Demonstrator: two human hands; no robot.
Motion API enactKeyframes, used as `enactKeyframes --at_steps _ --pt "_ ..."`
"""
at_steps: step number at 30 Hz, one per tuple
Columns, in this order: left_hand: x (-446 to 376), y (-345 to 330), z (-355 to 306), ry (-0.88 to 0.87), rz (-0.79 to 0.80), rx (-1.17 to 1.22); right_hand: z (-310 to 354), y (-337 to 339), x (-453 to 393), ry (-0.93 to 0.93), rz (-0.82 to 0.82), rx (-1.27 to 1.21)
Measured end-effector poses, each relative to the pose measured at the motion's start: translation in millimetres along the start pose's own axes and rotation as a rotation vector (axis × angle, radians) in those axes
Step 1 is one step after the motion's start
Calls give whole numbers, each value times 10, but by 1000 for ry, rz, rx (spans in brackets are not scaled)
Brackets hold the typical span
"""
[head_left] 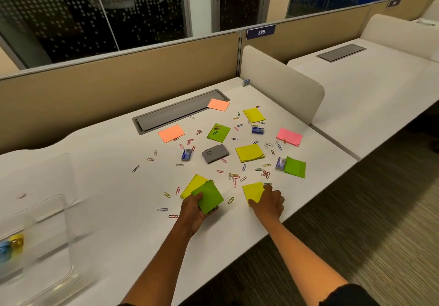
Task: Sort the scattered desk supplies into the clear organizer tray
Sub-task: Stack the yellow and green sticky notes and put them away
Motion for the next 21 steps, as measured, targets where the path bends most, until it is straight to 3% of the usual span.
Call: enactKeyframes --at_steps 11,16,21 --pt "129 102 -29 22 -11 -51 53 146 -37 24 -10 -388" --pt "136 124 -124 -2 -10 -52 228 337 -88 143 -48 -620" --pt "130 109 -211 -41 20 -44 598 461 -9 275 44 -803"
Point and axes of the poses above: each hand's wrist, its own x-axis away from the middle knuckle, its own y-axis out of the back of the hand, z = x × y, the point moved 7 cm from there along -x, towards the middle knuckle, and after that the axes turned 4 degrees about z, right-handed, at the moved point
